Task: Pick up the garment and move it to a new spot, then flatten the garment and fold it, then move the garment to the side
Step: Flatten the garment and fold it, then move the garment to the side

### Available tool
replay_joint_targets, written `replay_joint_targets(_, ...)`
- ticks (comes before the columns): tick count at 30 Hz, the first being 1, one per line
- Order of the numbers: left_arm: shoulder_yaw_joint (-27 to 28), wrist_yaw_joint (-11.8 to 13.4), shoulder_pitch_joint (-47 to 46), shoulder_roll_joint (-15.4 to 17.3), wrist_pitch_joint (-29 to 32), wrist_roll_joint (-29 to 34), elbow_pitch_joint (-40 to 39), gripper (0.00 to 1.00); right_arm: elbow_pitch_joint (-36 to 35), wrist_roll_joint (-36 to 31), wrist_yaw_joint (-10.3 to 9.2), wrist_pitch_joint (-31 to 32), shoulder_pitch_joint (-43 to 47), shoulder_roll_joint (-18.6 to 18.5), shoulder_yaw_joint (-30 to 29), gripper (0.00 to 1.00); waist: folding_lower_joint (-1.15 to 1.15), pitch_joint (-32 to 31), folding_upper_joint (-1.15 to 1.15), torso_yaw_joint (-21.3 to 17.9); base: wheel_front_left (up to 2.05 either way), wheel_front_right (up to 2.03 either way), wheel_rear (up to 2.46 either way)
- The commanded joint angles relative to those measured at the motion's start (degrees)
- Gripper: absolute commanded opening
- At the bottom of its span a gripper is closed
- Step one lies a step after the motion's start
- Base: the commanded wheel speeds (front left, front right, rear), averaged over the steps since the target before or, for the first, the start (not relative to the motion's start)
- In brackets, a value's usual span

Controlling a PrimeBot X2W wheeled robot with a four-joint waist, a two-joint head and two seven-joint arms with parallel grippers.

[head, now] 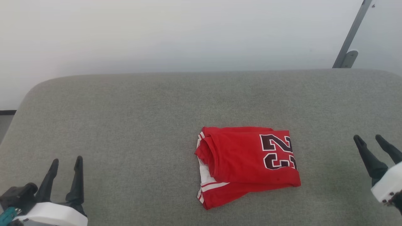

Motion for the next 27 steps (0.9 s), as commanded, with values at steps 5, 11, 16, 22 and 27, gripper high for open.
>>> replay_joint_targets(5,1.5,-0.5,2.0,-0.4,-0.3,0.9,-0.6,1.0,0.6,-1.7,-0.02,-5.9,2.7,-0.2,0.8,1.0,0.0,-1.2,0.0,-0.1,0.0,0.0,0.0)
replay_joint_targets(11,2.6,-0.7,3.0,-0.4,-0.3,1.2,-0.8,1.0,1.9,-1.4,-0.02,-9.6,4.1,-0.3,1.5,1.0,0.0,-2.0,0.0,0.2,0.0,0.0,0.0)
replay_joint_targets(16,2.9,-0.9,3.2,-0.5,-0.3,1.3,-0.6,1.0,2.6,-1.1,-0.02,-11.4,5.3,-0.1,2.0,1.0,0.0,-2.4,0.0,0.6,0.0,0.0,0.0)
replay_joint_targets(22,3.0,-1.1,3.2,-0.7,-0.3,1.2,-0.4,1.0,3.3,-0.6,-0.02,-12.3,6.1,0.2,2.5,1.0,0.0,-2.7,0.0,1.0,0.0,0.0,0.0)
replay_joint_targets(27,2.6,-1.0,2.8,-0.9,-0.3,1.4,-0.4,1.0,3.9,0.2,-0.02,-11.9,5.7,0.1,3.5,1.0,0.0,-2.6,0.0,1.3,0.0,0.0,0.0)
